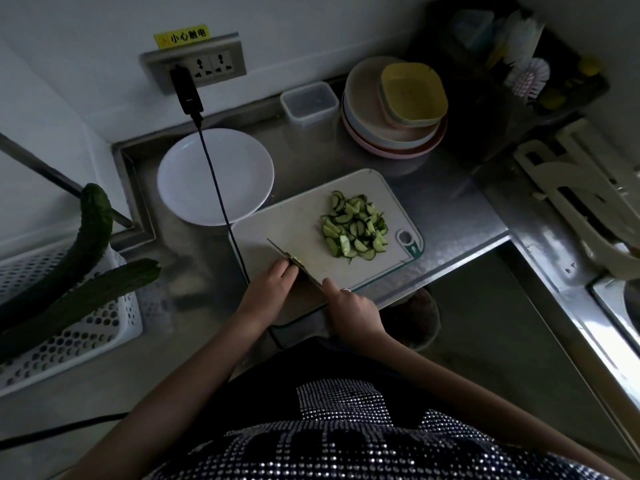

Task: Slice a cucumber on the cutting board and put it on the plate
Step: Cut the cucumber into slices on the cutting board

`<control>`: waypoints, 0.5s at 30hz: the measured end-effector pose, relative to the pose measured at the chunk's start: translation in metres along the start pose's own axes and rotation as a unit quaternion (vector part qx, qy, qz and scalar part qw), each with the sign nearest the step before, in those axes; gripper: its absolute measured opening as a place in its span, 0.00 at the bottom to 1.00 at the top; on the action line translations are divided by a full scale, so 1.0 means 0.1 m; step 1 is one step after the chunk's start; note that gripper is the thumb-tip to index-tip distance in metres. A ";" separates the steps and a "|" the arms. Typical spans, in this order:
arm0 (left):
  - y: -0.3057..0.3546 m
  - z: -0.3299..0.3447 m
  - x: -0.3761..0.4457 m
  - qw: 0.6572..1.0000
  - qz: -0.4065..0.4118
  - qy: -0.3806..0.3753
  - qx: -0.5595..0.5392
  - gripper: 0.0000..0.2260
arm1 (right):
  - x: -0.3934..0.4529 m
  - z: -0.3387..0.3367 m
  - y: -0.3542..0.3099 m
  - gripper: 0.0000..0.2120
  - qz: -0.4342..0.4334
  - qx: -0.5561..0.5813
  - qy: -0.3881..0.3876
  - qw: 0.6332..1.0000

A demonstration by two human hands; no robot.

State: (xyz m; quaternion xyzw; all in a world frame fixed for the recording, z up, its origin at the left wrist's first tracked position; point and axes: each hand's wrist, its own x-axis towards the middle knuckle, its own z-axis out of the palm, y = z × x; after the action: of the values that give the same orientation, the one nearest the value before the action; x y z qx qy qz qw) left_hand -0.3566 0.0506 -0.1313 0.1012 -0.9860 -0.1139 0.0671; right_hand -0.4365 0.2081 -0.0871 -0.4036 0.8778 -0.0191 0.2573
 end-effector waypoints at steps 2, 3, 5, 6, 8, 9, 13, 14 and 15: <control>-0.02 0.04 0.00 1.000 0.004 0.009 -0.012 0.23 | 0.01 0.01 0.01 0.13 0.002 0.012 0.009 1.000; -0.03 0.05 0.00 1.000 0.001 0.007 -0.020 0.23 | 0.02 0.01 0.02 0.12 0.010 0.020 0.015 1.000; -0.03 0.08 0.00 0.999 -0.001 0.007 -0.035 0.19 | 0.02 -0.02 0.08 0.09 0.050 0.050 0.044 0.997; -0.04 0.09 0.00 0.999 -0.002 0.011 -0.036 0.17 | 0.01 -0.05 0.12 0.07 0.072 0.070 0.062 0.993; -0.05 0.11 0.01 0.999 0.009 0.028 -0.028 0.12 | -0.02 -0.09 0.15 0.06 0.081 0.095 0.077 0.989; -0.06 0.10 0.00 0.999 0.019 0.032 -0.015 0.09 | -0.05 -0.10 0.13 0.07 0.070 0.097 0.069 0.990; -0.08 0.04 -0.04 0.997 0.010 0.069 0.024 0.11 | -0.13 -0.08 0.02 0.08 0.008 0.092 0.027 0.995; -0.08 0.05 -0.05 0.997 0.008 0.080 0.018 0.12 | -0.13 -0.07 0.00 0.08 0.000 0.087 0.023 0.996; -0.08 0.05 -0.05 0.997 0.007 0.079 0.012 0.12 | -0.12 -0.07 0.00 0.08 -0.004 0.084 0.020 0.996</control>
State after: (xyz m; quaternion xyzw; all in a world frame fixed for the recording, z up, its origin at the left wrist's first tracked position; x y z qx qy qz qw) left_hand -0.3507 0.0455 -0.1387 0.1034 -0.9796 -0.0938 0.1443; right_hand -0.4330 0.2159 -0.0761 -0.3833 0.8767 -0.1019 0.2722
